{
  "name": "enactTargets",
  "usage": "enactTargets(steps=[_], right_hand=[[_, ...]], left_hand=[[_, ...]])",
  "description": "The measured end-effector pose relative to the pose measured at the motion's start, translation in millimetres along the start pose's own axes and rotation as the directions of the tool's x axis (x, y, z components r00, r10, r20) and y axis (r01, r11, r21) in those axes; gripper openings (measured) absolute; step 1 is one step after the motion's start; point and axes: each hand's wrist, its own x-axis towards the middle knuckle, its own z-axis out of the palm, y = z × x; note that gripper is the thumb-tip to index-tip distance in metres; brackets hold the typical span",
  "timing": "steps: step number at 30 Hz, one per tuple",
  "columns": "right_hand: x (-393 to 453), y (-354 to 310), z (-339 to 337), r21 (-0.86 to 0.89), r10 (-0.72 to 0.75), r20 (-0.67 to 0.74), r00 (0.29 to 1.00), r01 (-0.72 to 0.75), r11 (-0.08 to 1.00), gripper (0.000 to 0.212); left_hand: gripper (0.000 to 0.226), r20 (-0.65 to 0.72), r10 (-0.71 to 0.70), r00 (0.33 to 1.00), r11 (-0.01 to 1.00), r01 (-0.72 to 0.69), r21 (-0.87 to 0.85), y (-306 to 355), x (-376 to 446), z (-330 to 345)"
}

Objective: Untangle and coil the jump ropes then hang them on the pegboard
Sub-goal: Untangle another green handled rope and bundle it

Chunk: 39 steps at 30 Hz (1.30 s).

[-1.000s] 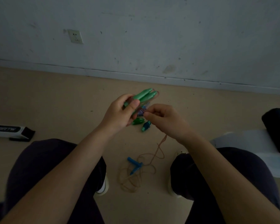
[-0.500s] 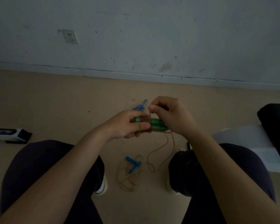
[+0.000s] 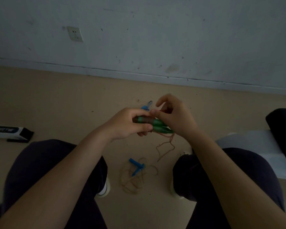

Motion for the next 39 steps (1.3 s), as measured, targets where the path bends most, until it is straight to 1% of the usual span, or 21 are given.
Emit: enactTargets(steps=[2, 4, 6, 8, 11, 13, 15, 16, 17, 19, 21, 24, 26, 30, 33, 35, 37, 39], right_hand=[[0, -2, -1, 0.05, -0.022, -0.013, 1.0, 0.023, 0.998, 0.022], [-1, -2, -1, 0.052, -0.03, 0.016, 0.999, 0.029, 0.998, 0.021], [-1, -3, 0, 0.049, 0.003, 0.071, 0.997, -0.006, 0.999, 0.016], [-2, -4, 0, 0.069, 0.033, 0.108, 0.994, -0.04, 0.997, 0.018], [-3, -5, -2, 0.187, 0.041, 0.145, 0.989, -0.068, 0.98, 0.021], [-4, -3, -6, 0.256, 0.045, 0.211, 0.977, -0.1, 0.962, 0.021], [-3, 0, -10, 0.247, 0.039, 0.271, 0.962, -0.108, 0.963, 0.032], [-3, 1, -11, 0.228, 0.019, 0.286, 0.958, -0.087, 0.97, 0.035], [-2, 2, -12, 0.209, -0.007, 0.29, 0.957, -0.056, 0.976, 0.036], [-1, 4, -12, 0.175, -0.029, 0.286, 0.958, -0.023, 0.984, 0.033], [-2, 4, -12, 0.129, -0.023, 0.308, 0.951, -0.017, 0.992, 0.03], [-5, 4, -12, 0.139, -0.038, 0.393, 0.919, -0.019, 0.99, 0.028], [-6, 3, -13, 0.157, -0.029, 0.429, 0.903, -0.043, 0.987, 0.026], [-6, 3, -14, 0.144, -0.01, 0.486, 0.874, -0.069, 0.987, 0.027], [-5, 4, -14, 0.111, -0.001, 0.498, 0.867, -0.063, 0.992, 0.024], [-3, 4, -15, 0.155, -0.003, 0.528, 0.849, -0.093, 0.984, 0.021], [-1, 6, -16, 0.219, -0.012, 0.549, 0.836, -0.13, 0.967, 0.019], [0, 6, -18, 0.306, -0.033, 0.531, 0.847, -0.156, 0.939, 0.016]], left_hand=[[0.032, -0.03, 0.001, 1.0, 0.999, -0.003, -0.043, 0, 1, 1], [0.037, -0.064, 0.0, 0.998, 0.997, -0.005, -0.082, 0, 2, 3], [0.044, -0.084, 0.007, 0.996, 0.99, -0.019, -0.138, 0, 2, 4], [0.049, -0.101, 0.027, 0.995, 0.988, -0.042, -0.146, 1, 1, 5], [0.045, -0.173, 0.059, 0.983, 0.989, -0.081, -0.121, 2, 2, 5], [0.038, -0.211, 0.051, 0.976, 0.989, -0.078, -0.122, 1, 4, 4], [0.033, -0.224, 0.024, 0.974, 0.989, -0.057, -0.139, -1, 5, 4], [0.033, -0.221, 0.006, 0.975, 0.987, -0.042, -0.157, -1, 5, 3], [0.034, -0.203, -0.015, 0.979, 0.981, -0.024, -0.191, 0, 4, 2], [0.045, -0.111, -0.078, 0.991, 0.969, 0.05, -0.242, 3, 3, 0], [0.049, 0.027, -0.151, 0.988, 0.966, 0.153, -0.208, 5, 1, -6], [0.046, 0.238, -0.208, 0.949, 0.954, 0.251, -0.165, 10, -4, -16], [0.045, 0.311, -0.225, 0.924, 0.946, 0.283, -0.157, 13, -6, -20], [0.036, 0.377, -0.245, 0.893, 0.949, 0.3, -0.093, 15, -7, -20], [0.036, 0.395, -0.267, 0.879, 0.948, 0.314, -0.056, 13, -6, -16], [0.038, 0.39, -0.266, 0.882, 0.954, 0.298, -0.024, 11, -5, -14], [0.037, 0.381, -0.236, 0.894, 0.965, 0.26, -0.014, 10, -5, -14], [0.035, 0.362, -0.173, 0.916, 0.974, 0.214, -0.074, 10, -5, -14]])
